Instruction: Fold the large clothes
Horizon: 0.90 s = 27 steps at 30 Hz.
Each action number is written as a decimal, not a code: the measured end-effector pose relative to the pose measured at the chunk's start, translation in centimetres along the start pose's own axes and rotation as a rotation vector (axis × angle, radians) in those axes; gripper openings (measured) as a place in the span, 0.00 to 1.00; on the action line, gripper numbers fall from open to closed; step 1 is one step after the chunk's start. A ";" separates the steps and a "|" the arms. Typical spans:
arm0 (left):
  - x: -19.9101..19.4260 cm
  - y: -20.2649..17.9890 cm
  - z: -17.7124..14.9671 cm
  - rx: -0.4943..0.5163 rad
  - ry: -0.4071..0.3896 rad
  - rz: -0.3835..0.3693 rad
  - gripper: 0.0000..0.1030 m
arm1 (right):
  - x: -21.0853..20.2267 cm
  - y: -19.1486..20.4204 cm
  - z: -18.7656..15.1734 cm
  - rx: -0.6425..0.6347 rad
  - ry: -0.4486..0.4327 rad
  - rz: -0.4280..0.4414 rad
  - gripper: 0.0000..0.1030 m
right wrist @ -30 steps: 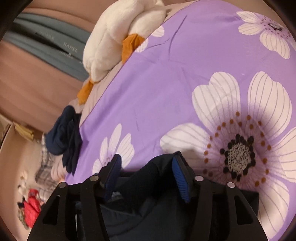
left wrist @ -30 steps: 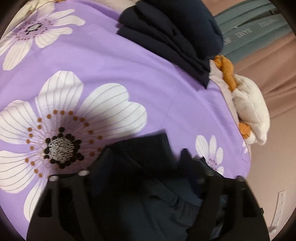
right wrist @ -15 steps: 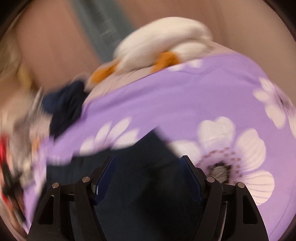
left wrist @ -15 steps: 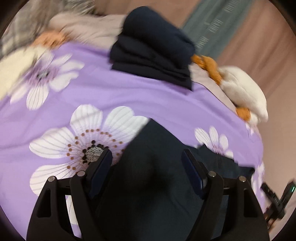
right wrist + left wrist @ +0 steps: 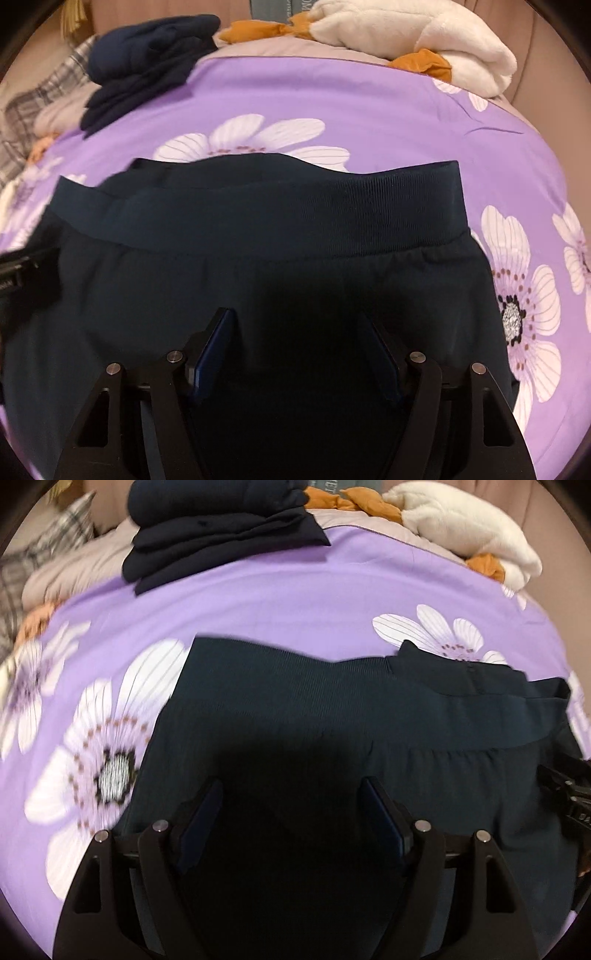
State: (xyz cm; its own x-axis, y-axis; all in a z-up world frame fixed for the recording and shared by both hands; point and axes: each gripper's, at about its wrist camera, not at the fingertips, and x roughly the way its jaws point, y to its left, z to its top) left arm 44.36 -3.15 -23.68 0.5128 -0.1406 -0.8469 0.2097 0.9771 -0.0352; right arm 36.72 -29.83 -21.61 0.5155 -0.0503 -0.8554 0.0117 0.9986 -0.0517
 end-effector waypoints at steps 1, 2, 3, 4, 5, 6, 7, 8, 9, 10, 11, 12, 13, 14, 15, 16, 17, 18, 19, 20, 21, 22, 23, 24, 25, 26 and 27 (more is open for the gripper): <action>0.4 -0.4 0.4 0.015 -0.002 0.016 0.75 | -0.1 -0.4 -0.1 0.000 -0.005 -0.010 0.69; 0.7 -0.6 0.9 0.022 -0.006 0.028 0.74 | 0.0 -0.5 0.0 0.003 -0.009 -0.017 0.69; 0.8 -0.8 1.3 0.026 -0.012 0.035 0.74 | 0.4 -0.8 0.4 0.011 -0.012 -0.025 0.69; 1.0 -1.0 1.7 0.029 -0.023 0.044 0.74 | 0.5 -1.0 0.6 0.017 -0.015 -0.030 0.69; 1.1 -1.0 2.0 0.024 -0.028 0.048 0.76 | 0.8 -1.3 1.0 0.028 -0.028 -0.043 0.69; 1.2 -1.1 2.6 0.005 -0.033 0.051 0.75 | 1.0 -1.4 1.3 0.032 -0.036 -0.053 0.69; 1.1 -0.8 3.0 -0.032 -0.043 0.046 0.74 | 1.4 -1.6 1.8 0.040 -0.040 -0.064 0.69; 0.7 -0.3 3.4 -0.078 -0.053 0.030 0.74 | 1.6 -1.8 2.1 0.051 -0.042 -0.067 0.69; 0.3 0.0 3.5 -0.114 -0.063 0.008 0.74 | 1.6 -2.0 2.5 0.067 -0.056 -0.072 0.69; -0.3 0.5 3.5 -0.151 -0.076 -0.028 0.74 | 1.5 -2.0 2.7 0.075 -0.066 -0.076 0.69; -1.3 1.1 3.3 -0.179 -0.094 -0.071 0.74 | 0.9 -2.1 2.9 0.083 -0.087 -0.088 0.69; -2.0 1.3 3.1 -0.182 -0.103 -0.088 0.74 | 0.0 -2.0 3.0 0.083 -0.120 -0.102 0.69; -3.0 1.4 2.8 -0.174 -0.111 -0.101 0.74 | -1.0 -1.6 2.5 0.076 -0.147 -0.101 0.69; -4.0 1.5 2.4 -0.160 -0.119 -0.117 0.74 | -2.3 -1.2 2.3 0.056 -0.185 -0.082 0.69; -4.8 1.6 2.0 -0.148 -0.124 -0.131 0.74 | -3.4 -0.7 2.1 0.028 -0.199 -0.047 0.69; -5.8 1.6 1.4 -0.136 -0.126 -0.147 0.74 | -4.1 -0.1 1.8 0.006 -0.198 -0.016 0.69; -6.6 1.8 0.7 -0.125 -0.121 -0.165 0.74 | -4.9 0.7 1.3 -0.031 -0.193 0.025 0.69; -7.0 1.8 -0.1 -0.117 -0.116 -0.179 0.74 | -5.7 1.9 0.7 -0.080 -0.186 0.063 0.69; -7.6 1.9 -0.8 -0.111 -0.108 -0.194 0.74 | -6.0 2.6 0.3 -0.113 -0.178 0.085 0.69; -8.1 2.0 -1.8 -0.100 -0.093 -0.210 0.74 | -6.4 3.9 -0.3 -0.160 -0.159 0.116 0.69; -8.4 1.8 -2.7 -0.092 -0.084 -0.219 0.74 | -6.6 5.1 -0.9 -0.201 -0.129 0.159 0.69; -8.6 1.7 -3.7 -0.082 -0.077 -0.229 0.74 | -6.5 6.0 -1.4 -0.219 -0.105 0.187 0.69; -8.7 1.6 -4.5 -0.069 -0.061 -0.233 0.74 | -6.3 7.2 -1.9 -0.245 -0.068 0.229 0.69; -8.7 1.5 -5.1 -0.060 -0.049 -0.238 0.74 | -5.8 7.5 -2.0 -0.257 -0.046 0.246 0.67; -8.5 1.4 -5.9 -0.051 -0.036 -0.248 0.74 | -5.3 8.2 -2.2 -0.269 -0.019 0.261 0.66; -8.3 1.2 -6.5 -0.042 -0.022 -0.252 0.74 | -4.5 9.0 -2.3 -0.276 0.011 0.274 0.65; -7.9 1.2 -6.9 -0.035 -0.011 -0.253 0.74 | -3.6 9.7 -2.2 -0.278 0.039 0.286 0.65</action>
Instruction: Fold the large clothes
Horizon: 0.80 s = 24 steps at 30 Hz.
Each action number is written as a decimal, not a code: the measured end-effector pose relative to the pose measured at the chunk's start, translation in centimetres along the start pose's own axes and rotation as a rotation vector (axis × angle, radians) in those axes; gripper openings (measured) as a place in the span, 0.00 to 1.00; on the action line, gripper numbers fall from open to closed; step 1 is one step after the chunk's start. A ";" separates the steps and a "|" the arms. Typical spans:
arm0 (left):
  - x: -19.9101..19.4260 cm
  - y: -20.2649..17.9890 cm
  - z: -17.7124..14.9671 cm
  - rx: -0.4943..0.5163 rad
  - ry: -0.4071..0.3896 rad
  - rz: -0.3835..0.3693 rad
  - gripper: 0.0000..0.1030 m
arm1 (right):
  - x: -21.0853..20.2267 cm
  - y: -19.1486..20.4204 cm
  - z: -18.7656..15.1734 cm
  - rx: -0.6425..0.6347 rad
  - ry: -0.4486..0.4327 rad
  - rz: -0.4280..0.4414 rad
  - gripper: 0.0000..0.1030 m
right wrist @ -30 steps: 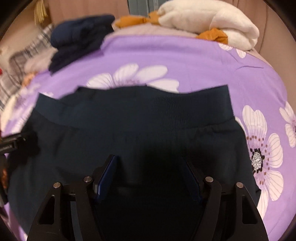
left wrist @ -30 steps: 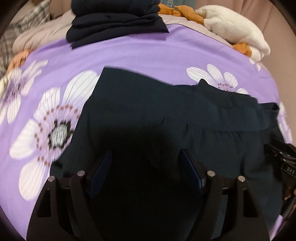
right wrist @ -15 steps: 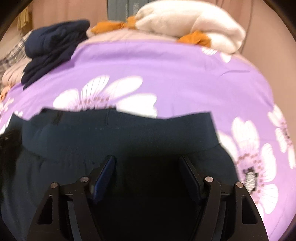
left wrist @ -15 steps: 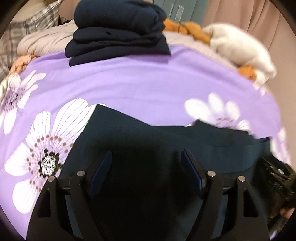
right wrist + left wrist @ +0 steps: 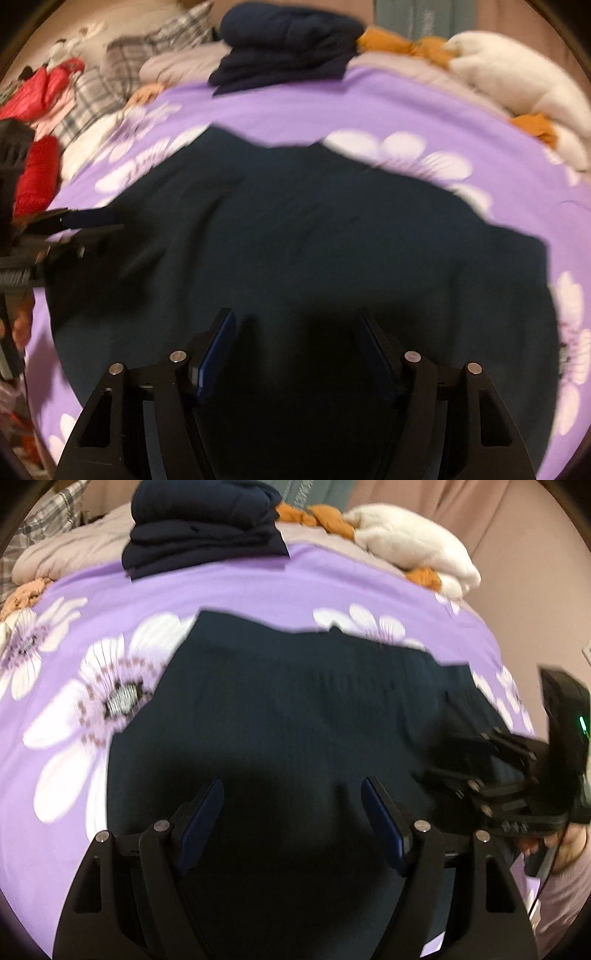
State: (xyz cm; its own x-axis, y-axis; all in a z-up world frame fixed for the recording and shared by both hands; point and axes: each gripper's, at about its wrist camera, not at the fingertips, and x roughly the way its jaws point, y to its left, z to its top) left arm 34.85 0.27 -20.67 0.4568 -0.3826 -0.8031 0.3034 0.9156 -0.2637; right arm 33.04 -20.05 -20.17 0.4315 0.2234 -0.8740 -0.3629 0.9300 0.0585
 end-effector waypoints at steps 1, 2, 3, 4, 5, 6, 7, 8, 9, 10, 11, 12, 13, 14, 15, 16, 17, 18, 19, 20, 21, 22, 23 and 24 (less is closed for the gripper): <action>0.5 0.1 -0.3 0.008 0.010 0.004 0.74 | 0.6 0.1 0.3 0.002 0.013 0.006 0.65; 1.1 0.1 -0.5 0.018 0.012 0.015 0.74 | 1.7 0.2 0.7 0.007 0.030 -0.001 0.64; 1.5 0.1 -0.4 0.025 0.011 0.024 0.74 | 3.0 0.0 1.2 0.013 0.043 -0.030 0.64; 1.9 0.2 -0.4 0.026 0.009 0.027 0.74 | 3.4 0.1 1.6 0.020 0.044 -0.052 0.64; 2.3 0.1 -0.1 0.027 0.003 0.023 0.74 | 4.1 -0.4 2.4 0.038 0.036 -0.078 0.64; 2.5 0.2 0.0 0.029 0.001 0.019 0.74 | 4.5 -1.0 3.4 0.054 0.017 -0.107 0.64; 2.8 0.2 0.3 0.029 -0.002 0.016 0.74 | 4.6 -1.3 3.9 0.067 0.002 -0.129 0.64; 3.1 0.4 0.7 0.025 -0.004 0.011 0.76 | 4.8 -1.8 4.6 0.087 -0.016 -0.149 0.64; 3.2 0.7 0.8 0.017 -0.004 0.004 0.76 | 5.0 -2.3 5.1 0.106 -0.032 -0.162 0.64; 3.4 0.9 1.1 0.002 -0.003 -0.005 0.75 | 5.3 -3.1 5.8 0.137 -0.049 -0.160 0.64; 3.4 1.3 1.4 -0.019 -0.005 -0.018 0.75 | 5.4 -3.6 6.1 0.164 -0.062 -0.151 0.64; 3.3 1.6 1.5 -0.043 -0.011 -0.032 0.75 | 5.3 -4.1 6.4 0.186 -0.082 -0.145 0.63; 3.0 2.1 1.6 -0.076 -0.017 -0.052 0.75 | 5.0 -4.7 6.6 0.217 -0.111 -0.143 0.63; 2.5 2.5 1.6 -0.109 -0.023 -0.072 0.75 | 4.7 -5.1 6.7 0.245 -0.130 -0.143 0.63; 2.1 2.7 1.5 -0.130 -0.030 -0.084 0.76 | 4.1 -5.6 6.6 0.289 -0.154 -0.143 0.64; 1.5 2.9 1.2 -0.150 -0.039 -0.094 0.76 | 3.6 -5.9 6.3 0.315 -0.167 -0.137 0.64; 0.8 3.1 0.8 -0.165 -0.049 -0.103 0.76 | 2.8 -6.3 5.8 0.347 -0.184 -0.141 0.64; 0.2 3.2 0.4 -0.174 -0.057 -0.111 0.76 | 1.9 -6.5 5.3 0.362 -0.196 -0.155 0.64; -0.5 3.2 -0.2 -0.182 -0.067 -0.120 0.76 | 1.1 -6.5 4.6 0.366 -0.205 -0.156 0.64; -1.6 3.2 -1.0 -0.192 -0.082 -0.127 0.76 | 0.0 -6.6 3.8 0.369 -0.222 -0.140 0.64; -2.2 3.2 -1.6 -0.197 -0.089 -0.130 0.76 | -1.2 -6.6 2.8 0.377 -0.235 -0.119 0.64; -2.9 3.1 -2.4 -0.201 -0.094 -0.133 0.76 | -2.0 -6.7 1.6 0.387 -0.245 -0.101 0.64; -3.8 3.1 -3.6 -0.211 -0.104 -0.137 0.76 | -2.9 -6.8 0.6 0.397 -0.255 -0.083 0.64; -4.5 3.1 -4.7 -0.222 -0.107 -0.147 0.76 | -3.6 -6.9 -0.3 0.408 -0.266 -0.065 0.64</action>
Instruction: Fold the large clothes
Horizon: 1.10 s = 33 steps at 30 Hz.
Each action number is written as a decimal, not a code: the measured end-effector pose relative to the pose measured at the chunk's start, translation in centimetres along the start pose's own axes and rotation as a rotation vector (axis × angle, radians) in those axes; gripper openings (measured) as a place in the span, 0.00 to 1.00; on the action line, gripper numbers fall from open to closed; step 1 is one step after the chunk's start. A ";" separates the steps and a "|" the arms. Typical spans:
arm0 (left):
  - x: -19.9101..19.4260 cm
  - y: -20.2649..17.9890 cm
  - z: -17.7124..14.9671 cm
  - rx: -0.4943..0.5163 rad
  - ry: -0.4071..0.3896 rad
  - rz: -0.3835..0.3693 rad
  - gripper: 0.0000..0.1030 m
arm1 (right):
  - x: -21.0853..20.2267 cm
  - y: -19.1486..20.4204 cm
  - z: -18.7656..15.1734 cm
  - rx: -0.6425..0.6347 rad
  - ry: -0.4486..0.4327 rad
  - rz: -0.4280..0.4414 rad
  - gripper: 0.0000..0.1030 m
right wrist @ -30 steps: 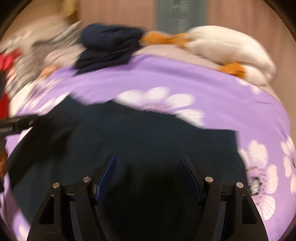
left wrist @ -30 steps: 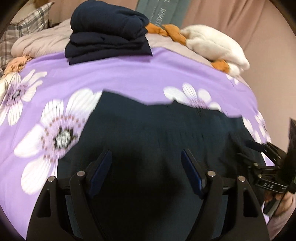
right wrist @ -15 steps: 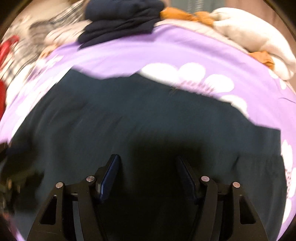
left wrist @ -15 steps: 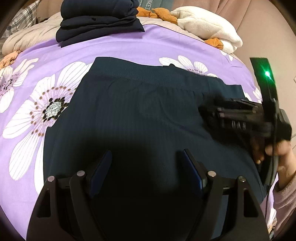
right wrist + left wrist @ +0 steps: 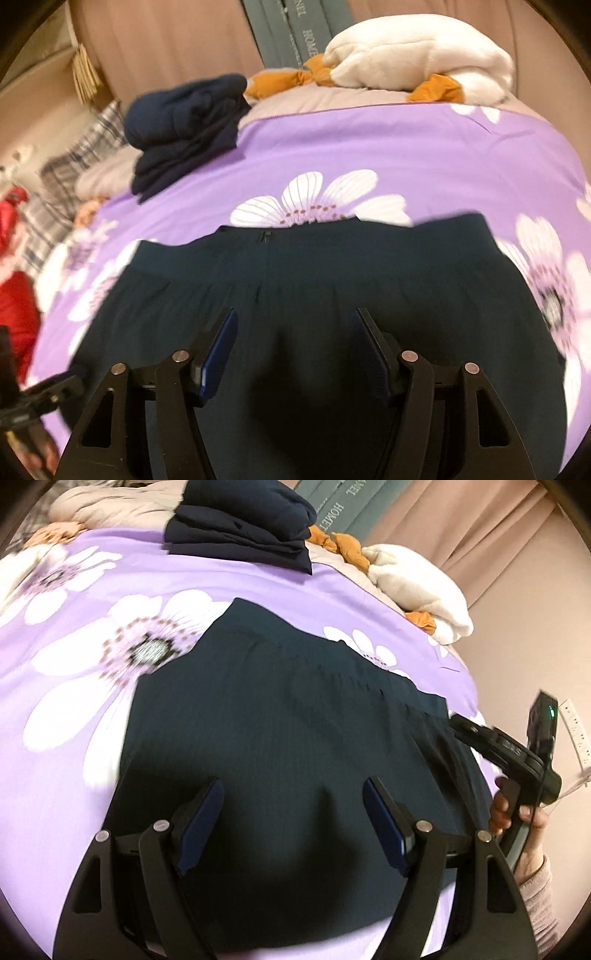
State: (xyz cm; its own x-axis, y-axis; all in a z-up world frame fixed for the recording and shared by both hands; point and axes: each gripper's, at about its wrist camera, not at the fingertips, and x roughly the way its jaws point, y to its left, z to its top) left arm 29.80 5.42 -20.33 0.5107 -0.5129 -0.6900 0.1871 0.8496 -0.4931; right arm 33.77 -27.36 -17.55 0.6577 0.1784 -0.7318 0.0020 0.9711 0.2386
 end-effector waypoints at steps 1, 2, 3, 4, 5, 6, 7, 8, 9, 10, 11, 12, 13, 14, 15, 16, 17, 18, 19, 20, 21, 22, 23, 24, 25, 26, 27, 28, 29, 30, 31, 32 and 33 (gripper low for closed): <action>-0.5 0.1 -0.8 -0.011 -0.001 -0.009 0.76 | -1.1 -0.5 -0.8 0.017 -0.004 0.019 0.64; -1.5 0.4 -1.9 -0.029 -0.012 -0.020 0.76 | -2.2 -1.2 -1.7 0.035 -0.002 0.040 0.64; -2.2 0.6 -2.6 -0.040 -0.021 -0.024 0.76 | -3.2 -1.9 -2.6 0.056 -0.005 0.058 0.64; -2.8 0.7 -3.3 -0.047 -0.027 -0.025 0.76 | -3.9 -2.5 -3.3 0.078 -0.004 0.071 0.64; -3.8 0.8 -4.3 -0.057 -0.039 -0.022 0.76 | -4.7 -2.9 -4.1 0.095 -0.002 0.083 0.64; -4.2 0.8 -4.7 -0.063 -0.044 -0.019 0.76 | -5.7 -3.3 -5.2 0.117 -0.005 0.098 0.64; -5.0 0.9 -5.4 -0.072 -0.043 -0.020 0.76 | -6.4 -3.4 -5.7 0.130 -0.006 0.106 0.64; -5.6 1.0 -6.1 -0.080 -0.037 -0.025 0.76 | -7.1 -3.6 -6.3 0.141 -0.010 0.112 0.64; -5.9 1.1 -6.4 -0.088 -0.035 -0.027 0.76 | -7.9 -3.8 -7.0 0.152 -0.020 0.114 0.64; -6.3 1.2 -7.0 -0.093 -0.034 -0.024 0.76 | -8.4 -3.9 -7.3 0.157 -0.021 0.115 0.64; -6.7 1.3 -7.5 -0.098 -0.033 -0.018 0.76 | -8.9 -4.0 -7.8 0.162 -0.022 0.117 0.64; -6.9 1.5 -7.9 -0.106 -0.032 -0.016 0.76 | -9.5 -4.1 -8.3 0.169 -0.027 0.122 0.65; -7.0 1.7 -8.3 -0.119 -0.028 -0.020 0.76 | -10.0 -4.2 -8.9 0.178 -0.029 0.130 0.65; -7.2 2.0 -8.8 -0.142 -0.022 -0.033 0.76 | -10.4 -4.3 -9.5 0.184 -0.024 0.142 0.65; -7.4 2.3 -9.3 -0.159 -0.020 -0.042 0.76 | -10.7 -4.4 -10.1 0.192 -0.024 0.152 0.65; -7.5 2.5 -9.8 -0.176 -0.019 -0.048 0.76 | -10.9 -4.6 -10.5 0.197 -0.025 0.156 0.66; -7.8 2.8 -10.3 -0.191 -0.019 -0.052 0.76 | -11.1 -4.7 -11.1 0.202 -0.018 0.161 0.67; -7.9 3.1 -10.6 -0.205 -0.019 -0.054 0.76 | -11.3 -4.8 -11.7 0.209 -0.010 0.168 0.67; -8.0 3.3 -11.1 -0.220 -0.019 -0.062 0.76 | -11.4 -4.9 -12.1 0.217 -0.009 0.172 0.68; -8.0 3.6 -11.5 -0.238 -0.018 -0.072 0.76 | -11.5 -5.1 -12.8 0.229 -0.001 0.178 0.68; -8.1 3.7 -11.9 -0.252 -0.017 -0.079 0.76 | -11.5 -5.4 -13.6 0.242 0.009 0.182 0.69; -8.1 4.0 -12.2 -0.271 -0.015 -0.088 0.76 | -11.8 -5.8 -14.5 0.257 0.011 0.181 0.69; -8.0 4.2 -12.6 -0.286 -0.013 -0.093 0.76 | -11.8 -6.1 -15.1 0.270 0.018 0.178 0.71; -8.0 4.3 -12.8 -0.298 -0.011 -0.096 0.76 | -11.7 -6.4 -15.6 0.282 0.028 0.174 0.71; -7.9 4.4 -13.1 -0.309 -0.009 -0.098 0.76 | -11.7 -6.7 -16.1 0.301 0.037 0.167 0.71; -7.9 4.5 -13.2 -0.317 -0.008 -0.099 0.76 | -11.6 -7.2 -16.7 0.326 0.043 0.160 0.71; -7.9 4.5 -13.3 -0.321 -0.009 -0.101 0.76 | -11.5 -7.8 -17.1 0.350 0.047 0.157 0.71; -7.9 4.6 -13.3 -0.325 -0.012 -0.101 0.77 | -11.7 -8.2 -17.5 0.367 0.045 0.154 0.71; -8.0 4.5 -13.3 -0.329 -0.017 -0.102 0.78 | -11.7 -8.7 -17.7 0.392 0.043 0.146 0.72; -8.1 4.6 -13.3 -0.333 -0.019 -0.103 0.78 | -11.8 -9.0 -18.0 0.408 0.041 0.139 0.72; -8.1 4.7 -13.2 -0.337 -0.020 -0.105 0.79 | -11.9 -9.1 -18.2 0.416 0.040 0.134 0.73; -8.0 4.7 -13.1 -0.344 -0.023 -0.106 0.80 | -11.9 -9.4 -18.2 0.426 0.038 0.131 0.73; -8.0 4.7 -13.1 -0.349 -0.025 -0.107 0.80 | -11.9 -9.4 -18.4 0.432 0.037 0.131 0.73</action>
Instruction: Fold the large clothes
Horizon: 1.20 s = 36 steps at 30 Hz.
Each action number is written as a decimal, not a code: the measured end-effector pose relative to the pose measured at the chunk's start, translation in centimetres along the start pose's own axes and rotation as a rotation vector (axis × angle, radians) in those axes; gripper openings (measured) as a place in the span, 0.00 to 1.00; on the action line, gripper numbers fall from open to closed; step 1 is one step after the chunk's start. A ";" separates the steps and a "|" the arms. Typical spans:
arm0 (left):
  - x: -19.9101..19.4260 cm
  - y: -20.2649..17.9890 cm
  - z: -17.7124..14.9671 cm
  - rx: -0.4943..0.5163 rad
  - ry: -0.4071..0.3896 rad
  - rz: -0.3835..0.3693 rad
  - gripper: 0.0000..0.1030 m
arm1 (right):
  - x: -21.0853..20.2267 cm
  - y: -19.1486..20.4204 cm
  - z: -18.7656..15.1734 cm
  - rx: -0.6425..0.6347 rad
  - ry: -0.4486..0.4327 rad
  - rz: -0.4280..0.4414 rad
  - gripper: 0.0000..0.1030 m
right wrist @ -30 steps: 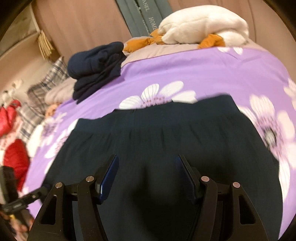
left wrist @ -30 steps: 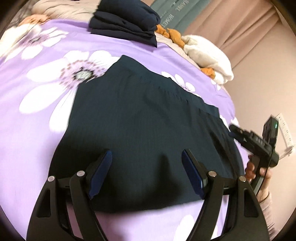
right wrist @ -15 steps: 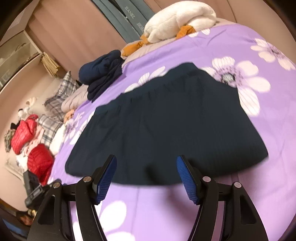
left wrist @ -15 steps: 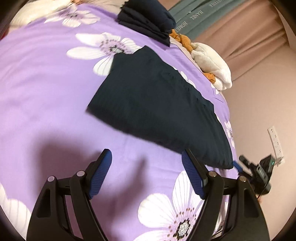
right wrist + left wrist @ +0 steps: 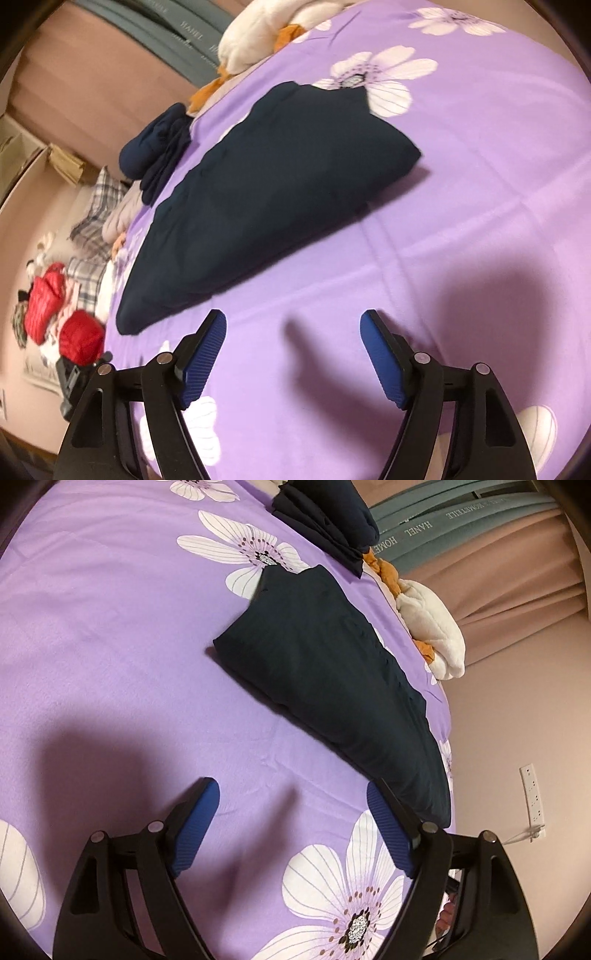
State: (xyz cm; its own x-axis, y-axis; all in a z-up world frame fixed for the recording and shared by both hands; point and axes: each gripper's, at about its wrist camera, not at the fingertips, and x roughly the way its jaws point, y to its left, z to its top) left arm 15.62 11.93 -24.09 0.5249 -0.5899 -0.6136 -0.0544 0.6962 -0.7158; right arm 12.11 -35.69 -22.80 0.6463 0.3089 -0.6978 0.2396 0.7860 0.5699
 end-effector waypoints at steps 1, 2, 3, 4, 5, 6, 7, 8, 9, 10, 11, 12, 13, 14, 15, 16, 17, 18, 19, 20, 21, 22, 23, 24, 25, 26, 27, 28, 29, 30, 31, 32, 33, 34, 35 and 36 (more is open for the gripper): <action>0.0 0.1 0.1 -0.005 -0.002 -0.002 0.80 | 0.1 -0.1 0.0 0.007 0.000 0.002 0.73; 0.0 0.2 0.1 -0.011 -0.004 -0.004 0.80 | 0.2 -0.1 0.1 0.013 -0.002 0.005 0.74; 0.1 0.3 0.1 -0.017 -0.006 -0.007 0.80 | 0.4 0.0 0.1 0.016 -0.004 0.006 0.74; 0.0 0.5 0.1 -0.021 -0.007 -0.012 0.80 | 0.5 0.1 0.1 0.017 -0.006 0.005 0.74; 0.0 0.6 0.2 -0.029 -0.010 -0.016 0.80 | 0.6 0.1 0.0 0.018 -0.008 0.005 0.74; 0.0 0.7 0.3 -0.036 -0.013 -0.019 0.80 | 0.7 0.0 -0.1 0.019 -0.010 0.007 0.75; 0.1 0.7 0.4 -0.040 -0.014 -0.021 0.80 | 0.8 0.1 0.0 0.021 -0.012 0.008 0.75; 0.1 0.8 0.5 -0.048 -0.017 -0.026 0.80 | 1.1 0.1 0.0 0.026 -0.014 0.009 0.75; 0.1 0.8 0.6 -0.053 -0.019 -0.028 0.80 | 1.1 0.0 -0.1 0.031 -0.017 0.011 0.76; 0.2 1.0 0.8 -0.060 -0.022 -0.034 0.80 | 1.2 0.0 0.0 0.038 -0.023 0.015 0.76; 0.2 1.1 0.9 -0.066 -0.024 -0.038 0.80 | 1.3 0.0 0.1 0.046 -0.028 0.020 0.76; 0.2 1.2 1.0 -0.071 -0.025 -0.041 0.80 | 1.4 0.0 0.1 0.055 -0.031 0.027 0.76; 0.3 1.2 1.1 -0.077 -0.026 -0.045 0.80 | 1.5 -0.1 0.2 0.061 -0.035 0.032 0.76; 0.3 1.3 1.3 -0.084 -0.029 -0.049 0.80 | 1.6 -0.1 0.3 0.067 -0.037 0.037 0.76; 0.4 1.3 1.5 -0.087 -0.030 -0.051 0.80 | 1.7 -0.1 0.4 0.073 -0.040 0.042 0.76; 0.5 1.3 1.6 -0.088 -0.032 -0.052 0.80 | 1.8 -0.1 0.4 0.076 -0.042 0.044 0.76; 0.5 1.2 1.7 -0.089 -0.034 -0.052 0.80 | 1.9 -0.2 0.6 0.083 -0.045 0.048 0.76; 0.6 1.2 1.8 -0.089 -0.037 -0.053 0.80 | 1.9 -0.2 0.6 0.090 -0.049 0.053 0.76; 0.7 1.1 1.9 -0.088 -0.037 -0.053 0.80 | 2.0 -0.3 0.7 0.098 -0.051 0.060 0.76; 0.8 1.1 2.0 -0.088 -0.038 -0.053 0.80 | 2.0 -0.4 0.8 0.105 -0.054 0.065 0.76; 0.8 1.1 2.0 -0.088 -0.039 -0.054 0.80 | 2.1 -0.4 0.9 0.111 -0.055 0.069 0.76; 0.9 1.1 2.1 -0.088 -0.040 -0.054 0.80 | 2.2 -0.5 0.9 0.117 -0.057 0.073 0.76; 1.0 1.0 2.2 -0.087 -0.040 -0.055 0.80 | 2.3 -0.5 1.0 0.123 -0.060 0.076 0.76; 1.1 1.0 2.3 -0.086 -0.040 -0.057 0.80 | 2.4 -0.3 1.1 0.126 -0.062 0.077 0.76; 1.2 1.0 2.4 -0.086 -0.040 -0.057 0.80 | 2.4 -0.3 1.2 0.128 -0.063 0.079 0.76; 1.3 1.0 2.6 -0.083 -0.037 -0.057 0.80 | 2.4 -0.3 1.3 0.129 -0.064 0.079 0.76; 1.5 0.9 2.7 -0.079 -0.034 -0.056 0.80 | 2.4 -0.3 1.3 0.131 -0.065 0.079 0.76; 1.7 0.9 2.9 -0.074 -0.031 -0.055 0.80 | 2.5 -0.2 1.4 0.133 -0.065 0.079 0.76; 1.8 0.8 3.0 -0.069 -0.029 -0.054 0.80 | 2.5 -0.2 1.5 0.133 -0.065 0.078 0.76; 1.9 0.8 3.1 -0.065 -0.027 -0.055 0.80 | 2.5 -0.2 1.5 0.131 -0.064 0.077 0.76; 2.0 0.8 3.3 -0.061 -0.023 -0.058 0.80 | 2.5 -0.2 1.6 0.130 -0.065 0.075 0.76; 2.1 0.8 3.4 -0.060 -0.020 -0.062 0.80 | 2.6 -0.1 1.7 0.130 -0.065 0.074 0.76; 2.1 0.8 3.5 -0.062 -0.018 -0.066 0.80 | 2.6 -0.1 1.7 0.132 -0.066 0.074 0.76; 2.2 0.9 3.6 -0.063 -0.016 -0.072 0.80 | 2.7 0.1 1.9 0.134 -0.066 0.074 0.76; 2.3 0.9 3.7 -0.065 -0.014 -0.078 0.80 | 2.7 0.1 1.9 0.136 -0.066 0.075 0.76; 2.3 0.9 3.8 -0.066 -0.014 -0.082 0.80 | 2.7 0.0 2.0 0.137 -0.066 0.076 0.76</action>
State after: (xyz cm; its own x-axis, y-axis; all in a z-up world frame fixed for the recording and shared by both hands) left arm 19.99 12.76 -24.93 0.5415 -0.6378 -0.5477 -0.0667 0.6169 -0.7842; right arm 15.30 -35.91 -23.79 0.7117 0.3252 -0.6226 0.2816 0.6799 0.6771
